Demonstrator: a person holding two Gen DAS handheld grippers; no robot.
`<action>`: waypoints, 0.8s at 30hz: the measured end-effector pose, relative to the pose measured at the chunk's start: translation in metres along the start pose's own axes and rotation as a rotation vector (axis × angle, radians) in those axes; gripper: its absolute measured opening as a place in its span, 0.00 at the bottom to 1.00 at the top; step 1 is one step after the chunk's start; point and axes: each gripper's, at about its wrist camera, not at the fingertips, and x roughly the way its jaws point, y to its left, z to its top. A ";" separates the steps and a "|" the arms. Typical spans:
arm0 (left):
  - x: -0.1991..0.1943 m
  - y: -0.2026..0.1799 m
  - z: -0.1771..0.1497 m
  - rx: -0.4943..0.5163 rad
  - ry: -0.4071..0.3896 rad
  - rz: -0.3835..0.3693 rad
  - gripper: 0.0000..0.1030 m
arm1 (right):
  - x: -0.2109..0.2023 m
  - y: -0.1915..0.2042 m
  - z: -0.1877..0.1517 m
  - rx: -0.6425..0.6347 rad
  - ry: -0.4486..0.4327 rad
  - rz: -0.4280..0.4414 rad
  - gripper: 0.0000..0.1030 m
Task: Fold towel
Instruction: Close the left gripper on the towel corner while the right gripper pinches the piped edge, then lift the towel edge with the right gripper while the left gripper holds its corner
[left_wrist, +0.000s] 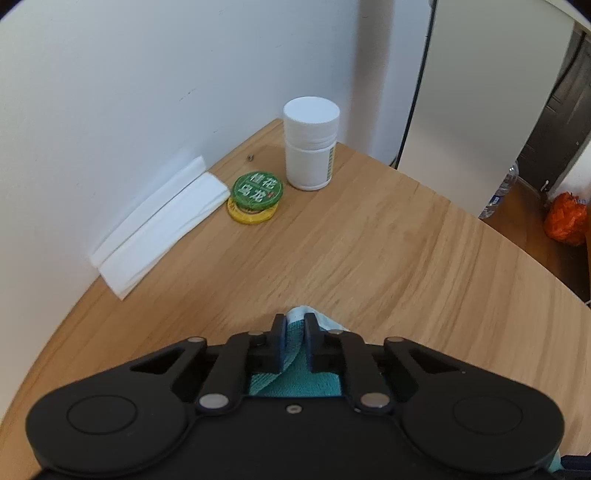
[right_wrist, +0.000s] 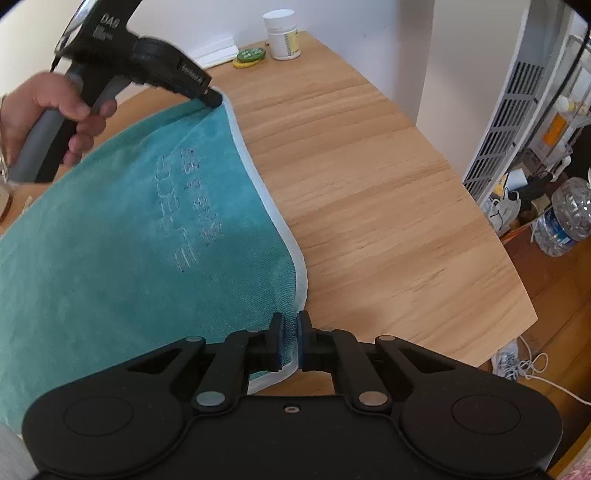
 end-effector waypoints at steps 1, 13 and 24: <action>-0.001 0.001 0.000 -0.009 0.003 0.001 0.06 | -0.001 0.000 0.000 0.001 -0.003 -0.002 0.07; -0.040 0.008 -0.006 -0.035 -0.053 0.066 0.06 | -0.011 0.001 0.001 0.053 -0.074 -0.003 0.07; -0.097 0.036 -0.038 -0.088 -0.153 0.095 0.07 | -0.050 0.037 -0.012 0.032 -0.161 0.147 0.07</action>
